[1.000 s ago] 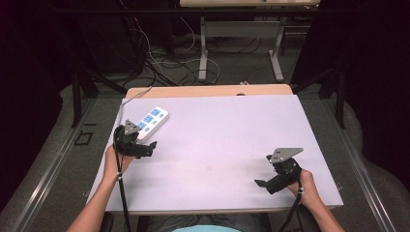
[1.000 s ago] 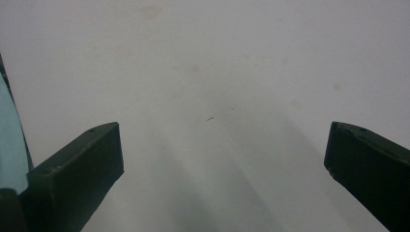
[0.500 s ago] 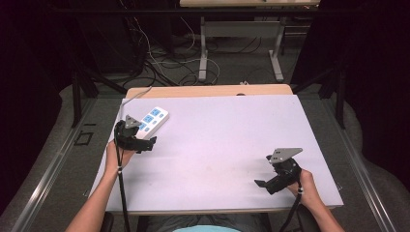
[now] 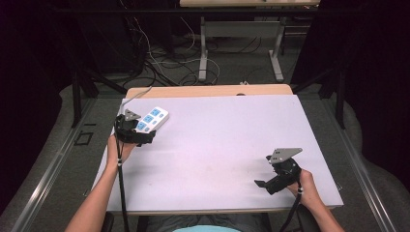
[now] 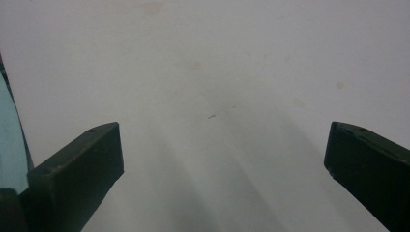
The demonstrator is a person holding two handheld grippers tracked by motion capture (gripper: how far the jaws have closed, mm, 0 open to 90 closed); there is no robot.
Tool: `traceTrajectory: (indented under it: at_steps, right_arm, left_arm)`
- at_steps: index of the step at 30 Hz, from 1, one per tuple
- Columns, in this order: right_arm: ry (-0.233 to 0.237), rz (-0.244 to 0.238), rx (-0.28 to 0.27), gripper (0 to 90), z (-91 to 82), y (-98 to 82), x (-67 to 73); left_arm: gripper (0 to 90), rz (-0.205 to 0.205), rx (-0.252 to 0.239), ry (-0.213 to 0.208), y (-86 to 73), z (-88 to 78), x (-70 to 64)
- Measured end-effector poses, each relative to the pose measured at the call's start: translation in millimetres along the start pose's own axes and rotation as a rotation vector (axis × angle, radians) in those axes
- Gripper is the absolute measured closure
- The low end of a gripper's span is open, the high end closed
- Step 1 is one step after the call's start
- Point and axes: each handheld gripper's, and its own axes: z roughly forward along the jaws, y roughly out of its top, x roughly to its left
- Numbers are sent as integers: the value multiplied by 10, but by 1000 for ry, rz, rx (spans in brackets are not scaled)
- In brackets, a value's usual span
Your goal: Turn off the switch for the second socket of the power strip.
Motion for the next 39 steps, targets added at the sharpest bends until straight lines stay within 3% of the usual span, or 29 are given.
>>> traceTrajectory:
  at_steps: [12, 16, 22, 26, 29, 33, 39]
  right_arm:
    - [6, -5, 4, 0, 12, 5, -4]
    - [5, -7, -15, 0, 29, 2, -6]
    - [7, -7, 11, 0, 18, 11, -8]
    - [-1, -2, -25, 0, 40, 1, -5]
    - [5, -6, 2, 0, 25, 8, -7]
    - [3, -9, 11, 0, 22, 10, -2]
    - [1, -8, 11, 0, 22, 9, -1]
  left_arm:
    - [22, -22, 10, 25, 89, 143, 55]
    - [83, -24, 7, 29, 107, 161, 73]
    - [146, -31, 2, 26, 120, 219, 104]
    - [169, -45, 4, 32, 136, 268, 136]
    - [254, -60, 11, 42, 146, 310, 152]
    - [386, -51, 26, 32, 162, 339, 176]
    - [561, -60, -1, 43, 156, 395, 175]
